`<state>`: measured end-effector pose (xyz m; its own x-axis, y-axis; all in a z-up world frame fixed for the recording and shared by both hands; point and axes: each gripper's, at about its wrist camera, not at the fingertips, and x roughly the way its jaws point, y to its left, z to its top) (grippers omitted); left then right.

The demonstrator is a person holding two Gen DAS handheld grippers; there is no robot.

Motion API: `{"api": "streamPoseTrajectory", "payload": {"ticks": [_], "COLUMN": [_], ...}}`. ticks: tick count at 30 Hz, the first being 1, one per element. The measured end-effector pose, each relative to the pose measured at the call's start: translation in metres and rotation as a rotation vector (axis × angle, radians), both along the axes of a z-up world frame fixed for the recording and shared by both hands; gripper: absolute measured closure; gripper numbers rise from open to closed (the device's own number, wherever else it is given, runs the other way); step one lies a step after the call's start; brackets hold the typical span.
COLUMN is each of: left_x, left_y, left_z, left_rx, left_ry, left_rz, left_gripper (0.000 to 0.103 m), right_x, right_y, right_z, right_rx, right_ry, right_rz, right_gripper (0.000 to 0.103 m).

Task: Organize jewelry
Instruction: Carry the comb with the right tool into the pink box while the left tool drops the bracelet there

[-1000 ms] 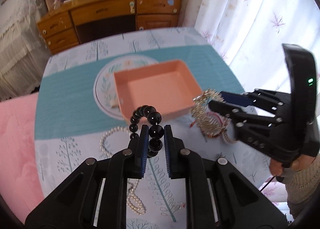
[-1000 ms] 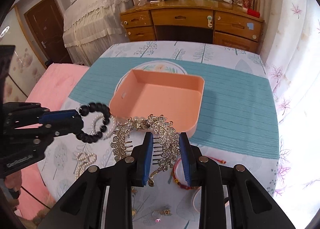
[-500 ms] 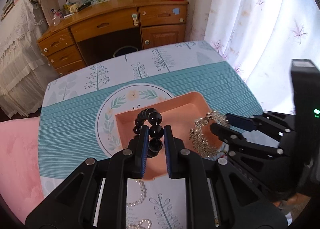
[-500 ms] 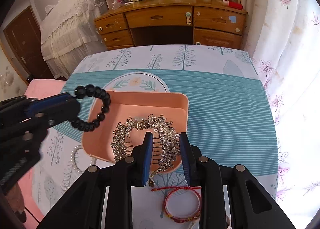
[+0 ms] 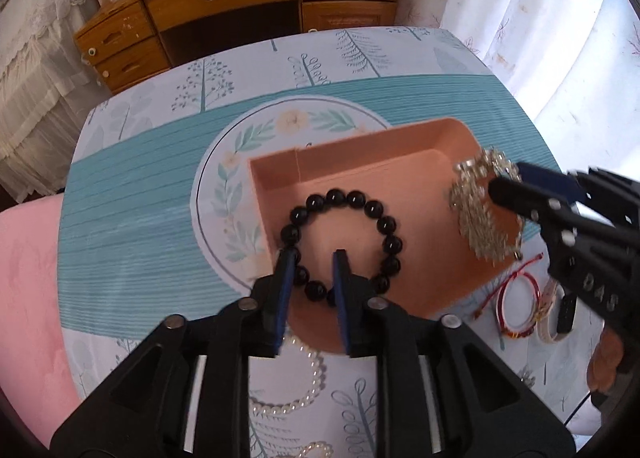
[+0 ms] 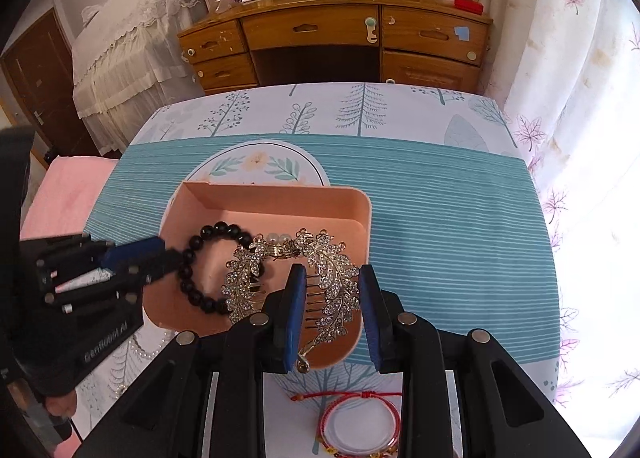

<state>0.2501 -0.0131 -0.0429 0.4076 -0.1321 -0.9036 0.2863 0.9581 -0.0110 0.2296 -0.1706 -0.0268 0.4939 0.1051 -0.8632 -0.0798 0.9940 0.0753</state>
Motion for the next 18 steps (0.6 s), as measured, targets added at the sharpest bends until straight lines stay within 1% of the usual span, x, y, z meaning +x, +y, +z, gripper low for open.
{"api": "streamPoseTrajectory", "payload": {"ticks": [1, 2, 4, 6, 11, 15, 18], "left_x": [-0.005, -0.012, -0.023, -0.037, -0.07, -0.093, -0.106], "left_y": [0.004, 0.008, 0.015, 0.024, 0.046, 0.06, 0.067], "left_z": [0.002, 0.003, 0.008, 0.011, 0.014, 0.011, 0.008], "left_rx": [-0.014, -0.015, -0.024, -0.042, -0.073, -0.085, -0.105], "left_ry": [-0.004, -0.014, -0.046, -0.071, -0.091, -0.11, -0.108], "left_rz": [0.001, 0.009, 0.024, 0.036, 0.09, 0.128, 0.154], "left_gripper": [0.077, 0.066, 0.054, 0.054, 0.054, 0.054, 0.054], "right_x": [0.003, 0.005, 0.013, 0.02, 0.041, 0.054, 0.06], "right_y": [0.002, 0.004, 0.008, 0.012, 0.022, 0.021, 0.022], "right_z": [0.0, 0.0, -0.003, -0.006, -0.025, -0.041, -0.049], "right_rx": [0.005, 0.009, 0.019, 0.019, -0.016, 0.015, 0.009], "right_ry": [0.001, 0.002, 0.012, 0.024, 0.06, 0.1, 0.1], "right_rz": [0.003, 0.004, 0.007, 0.006, -0.009, -0.047, -0.074], "right_gripper": [0.077, 0.077, 0.077, 0.077, 0.077, 0.077, 0.077]}}
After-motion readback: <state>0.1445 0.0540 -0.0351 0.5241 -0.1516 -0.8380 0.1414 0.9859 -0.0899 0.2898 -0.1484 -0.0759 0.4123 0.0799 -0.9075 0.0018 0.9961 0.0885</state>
